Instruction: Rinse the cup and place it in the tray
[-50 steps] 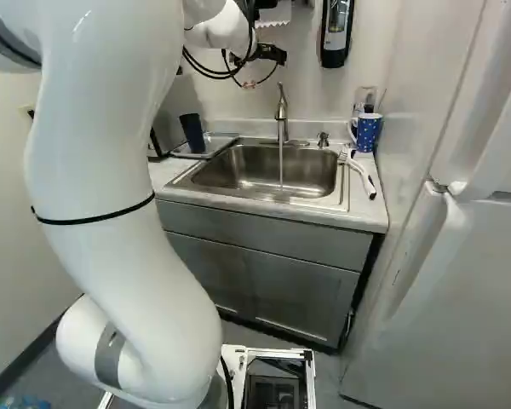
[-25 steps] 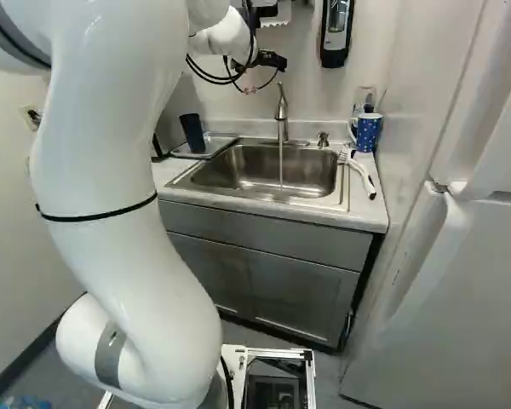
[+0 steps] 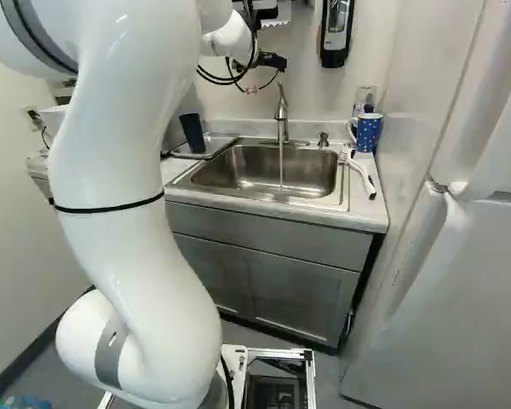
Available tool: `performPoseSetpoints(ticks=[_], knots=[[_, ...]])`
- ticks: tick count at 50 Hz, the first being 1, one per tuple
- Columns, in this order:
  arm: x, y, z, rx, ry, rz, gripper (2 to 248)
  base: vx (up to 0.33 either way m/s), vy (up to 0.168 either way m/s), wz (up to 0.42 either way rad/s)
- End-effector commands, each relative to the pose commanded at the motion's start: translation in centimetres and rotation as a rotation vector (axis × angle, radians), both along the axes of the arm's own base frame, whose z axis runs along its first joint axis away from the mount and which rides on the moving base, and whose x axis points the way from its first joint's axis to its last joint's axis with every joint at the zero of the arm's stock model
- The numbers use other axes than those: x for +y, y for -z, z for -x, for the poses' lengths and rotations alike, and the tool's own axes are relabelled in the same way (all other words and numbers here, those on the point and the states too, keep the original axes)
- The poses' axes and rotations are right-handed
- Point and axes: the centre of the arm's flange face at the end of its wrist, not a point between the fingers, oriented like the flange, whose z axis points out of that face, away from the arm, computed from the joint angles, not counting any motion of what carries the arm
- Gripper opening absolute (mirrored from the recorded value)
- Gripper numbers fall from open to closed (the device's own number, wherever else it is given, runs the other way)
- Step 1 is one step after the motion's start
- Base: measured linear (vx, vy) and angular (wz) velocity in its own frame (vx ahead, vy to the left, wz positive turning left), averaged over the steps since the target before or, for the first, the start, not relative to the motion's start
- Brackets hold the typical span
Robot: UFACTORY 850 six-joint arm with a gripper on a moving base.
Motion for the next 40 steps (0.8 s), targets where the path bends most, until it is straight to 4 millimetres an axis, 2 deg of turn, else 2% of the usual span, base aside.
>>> performPoseSetpoints(ticks=[40], knots=[[0.0, 0.6, -2.2, 0.035, -0.006, -0.005, 247, 0.000, 0.000, 0.000]])
